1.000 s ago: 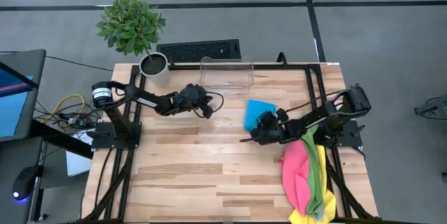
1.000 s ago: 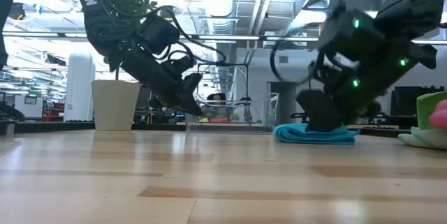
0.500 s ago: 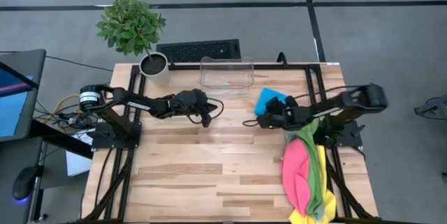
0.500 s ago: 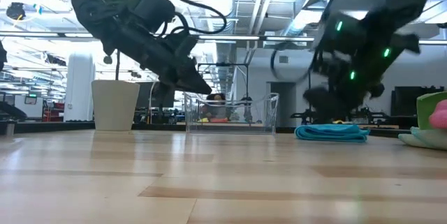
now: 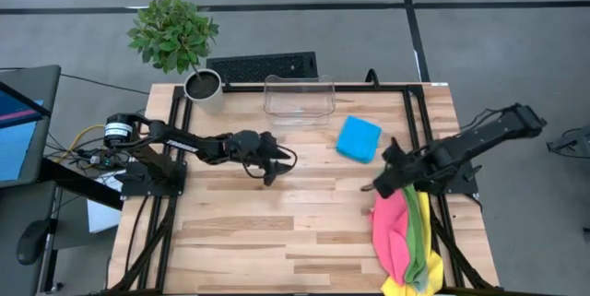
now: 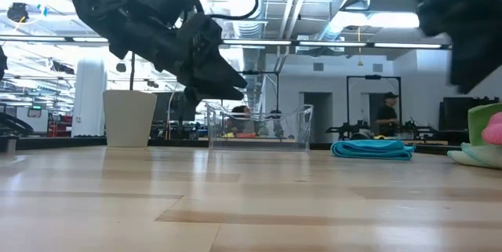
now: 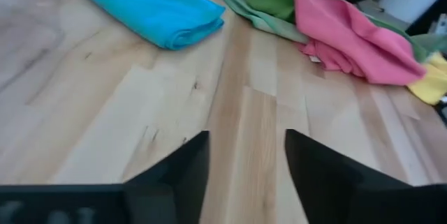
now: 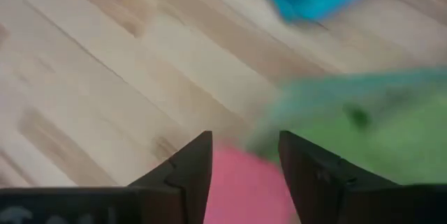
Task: Fold microfiber towels
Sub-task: Fold the green microfiber towel
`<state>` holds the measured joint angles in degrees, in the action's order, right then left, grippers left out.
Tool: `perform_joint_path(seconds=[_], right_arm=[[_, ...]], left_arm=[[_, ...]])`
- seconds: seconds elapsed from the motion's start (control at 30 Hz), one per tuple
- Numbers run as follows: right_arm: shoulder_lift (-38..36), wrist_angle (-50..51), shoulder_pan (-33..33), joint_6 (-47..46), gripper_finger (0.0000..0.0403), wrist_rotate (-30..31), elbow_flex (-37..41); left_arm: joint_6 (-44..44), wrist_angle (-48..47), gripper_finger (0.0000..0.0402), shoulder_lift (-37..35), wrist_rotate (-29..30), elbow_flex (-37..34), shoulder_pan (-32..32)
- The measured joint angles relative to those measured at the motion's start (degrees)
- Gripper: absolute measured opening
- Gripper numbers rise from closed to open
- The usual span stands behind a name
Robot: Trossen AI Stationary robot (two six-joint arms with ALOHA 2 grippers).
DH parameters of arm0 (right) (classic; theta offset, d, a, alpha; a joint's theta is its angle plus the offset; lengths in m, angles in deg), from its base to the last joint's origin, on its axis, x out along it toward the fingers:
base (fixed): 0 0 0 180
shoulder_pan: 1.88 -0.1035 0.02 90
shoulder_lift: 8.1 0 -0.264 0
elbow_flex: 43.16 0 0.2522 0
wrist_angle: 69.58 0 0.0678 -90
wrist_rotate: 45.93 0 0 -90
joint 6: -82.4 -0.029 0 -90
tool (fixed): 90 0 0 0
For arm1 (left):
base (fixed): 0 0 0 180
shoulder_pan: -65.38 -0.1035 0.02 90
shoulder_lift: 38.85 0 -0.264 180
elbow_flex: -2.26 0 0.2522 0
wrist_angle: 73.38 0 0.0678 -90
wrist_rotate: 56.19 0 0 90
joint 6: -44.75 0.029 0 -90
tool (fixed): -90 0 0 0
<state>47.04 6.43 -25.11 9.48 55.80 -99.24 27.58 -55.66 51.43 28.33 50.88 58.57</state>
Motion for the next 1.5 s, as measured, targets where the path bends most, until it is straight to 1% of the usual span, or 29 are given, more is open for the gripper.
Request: perform_joint_path(seconds=[0.07,0.13,0.23,0.37,0.5,0.6,0.73,0.83,0.93,1.0,1.23,1.27,1.33,1.37,1.4,1.5], right_arm=[[0.47,7.4,-2.86,-3.67,0.0191,0.17,-2.76],[1.58,10.44,-5.44,-5.91,0.019,0.17,-4.18],[3.35,10.03,-8.71,-6.54,0.0192,0.11,-4.28],[7.7,11.21,-11.34,-6.56,0.0205,0.03,-4.33],[12.37,12.81,-12.76,-6.08,0.0227,0.03,-4.33],[15.25,13.27,-12.61,-5.18,0.024,0.17,-4.33],[17.61,14.82,-11.78,-3.76,0.0243,0.29,-4.33],[18.33,15.17,-11.53,-3.42,0.0236,0.94,-4.33],[18.36,15.94,-11.5,-3.48,0.0218,3.13,-4.33],[18.38,15.89,-11.49,-3.18,0.0197,3.47,-4.33],[18.36,15.51,-12.01,-2.14,0.0097,3.79,-4.29],[18.36,15.55,-12.01,-2.04,0.008,4.22,-4.29],[18.31,15.55,-12.01,-1.77,0.0033,4.92,-4.29],[18.07,15.55,-11.98,-1.18,0.0019,4.94,-4.27],[17.71,15.55,-11.98,-0.72,0.0015,4.98,-4.27],[16.83,15.62,-11.98,-1.2,0.0032,5.53,-4.96]], left_arm=[[0.11,0.13,0.0211,0.0,2.02,0.0,0.46],[0.01,0.13,0.0226,0.0,2.84,0.0,0.46],[-0.04,-0.07,0.0238,0.0,2.89,0.0,0.48],[-0.07,-0.17,0.024,0.0,2.87,0.0,0.48],[-0.07,-0.11,0.0241,0.0,2.89,0.0,0.48],[-0.09,-0.12,0.024,0.0,2.91,0.0,0.48],[-0.59,-0.1,0.024,0.0,3.02,0.0,0.48],[-0.66,-0.15,0.0241,0.02,3.02,0.0,0.48],[-0.68,-0.24,0.0241,0.02,3.04,0.0,0.48],[-0.66,-0.28,0.0241,0.02,3.1,0.0,0.48],[-0.66,-1.09,0.0241,0.02,2.97,0.0,0.59],[-0.66,-1.11,0.0241,0.04,2.95,0.0,0.61],[-0.66,-1.13,0.0241,0.04,2.95,0.0,0.75],[-0.66,-1.14,0.0241,0.03,2.95,0.0,0.76],[-0.66,-1.15,0.0241,0.04,2.95,0.0,0.76],[-0.66,-1.16,0.0241,0.04,2.93,0.0,0.76]])
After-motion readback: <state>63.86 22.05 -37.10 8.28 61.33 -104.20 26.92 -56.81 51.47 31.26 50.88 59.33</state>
